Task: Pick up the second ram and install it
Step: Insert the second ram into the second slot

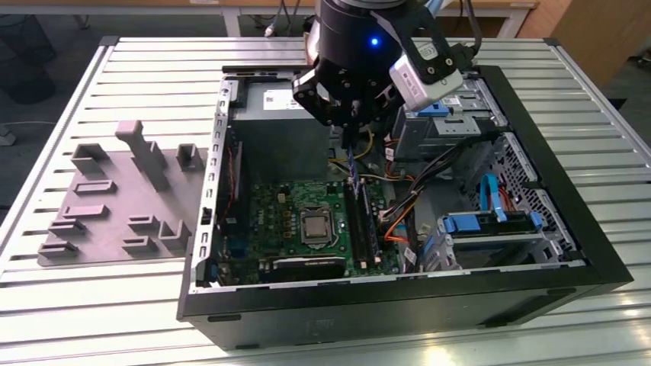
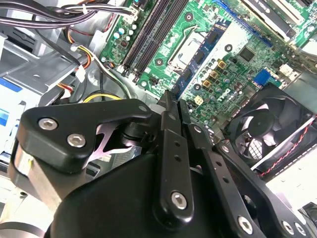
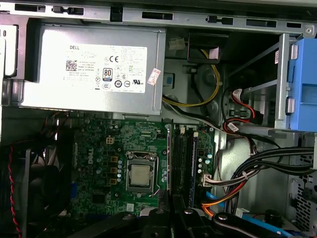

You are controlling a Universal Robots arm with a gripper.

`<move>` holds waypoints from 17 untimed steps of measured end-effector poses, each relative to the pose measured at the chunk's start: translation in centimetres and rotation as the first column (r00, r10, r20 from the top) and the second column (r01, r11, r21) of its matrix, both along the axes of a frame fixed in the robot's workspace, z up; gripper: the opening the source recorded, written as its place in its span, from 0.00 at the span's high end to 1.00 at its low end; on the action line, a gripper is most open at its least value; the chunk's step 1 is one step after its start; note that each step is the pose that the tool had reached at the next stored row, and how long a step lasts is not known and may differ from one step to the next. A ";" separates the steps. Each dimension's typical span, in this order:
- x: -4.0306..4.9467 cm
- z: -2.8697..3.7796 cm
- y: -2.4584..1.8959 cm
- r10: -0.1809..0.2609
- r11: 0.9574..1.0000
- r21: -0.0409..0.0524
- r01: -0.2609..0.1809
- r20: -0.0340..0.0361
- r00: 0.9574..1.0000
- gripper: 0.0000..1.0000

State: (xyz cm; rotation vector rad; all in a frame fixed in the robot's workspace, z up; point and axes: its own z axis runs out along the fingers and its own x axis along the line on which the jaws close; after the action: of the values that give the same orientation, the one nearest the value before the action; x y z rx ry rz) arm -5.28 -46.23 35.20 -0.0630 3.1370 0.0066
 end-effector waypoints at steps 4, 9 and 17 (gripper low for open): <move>0.00 0.00 0.00 0.000 1.000 0.000 0.000 0.000 1.000 0.86; 0.00 -0.01 0.00 0.000 1.000 0.000 0.000 0.000 1.000 0.86; 0.02 -0.76 -0.33 -0.014 1.000 0.000 0.014 0.000 1.000 0.86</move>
State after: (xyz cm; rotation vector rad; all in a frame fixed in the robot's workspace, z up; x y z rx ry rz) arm -5.26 -46.56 34.44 -0.0408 3.1372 0.0066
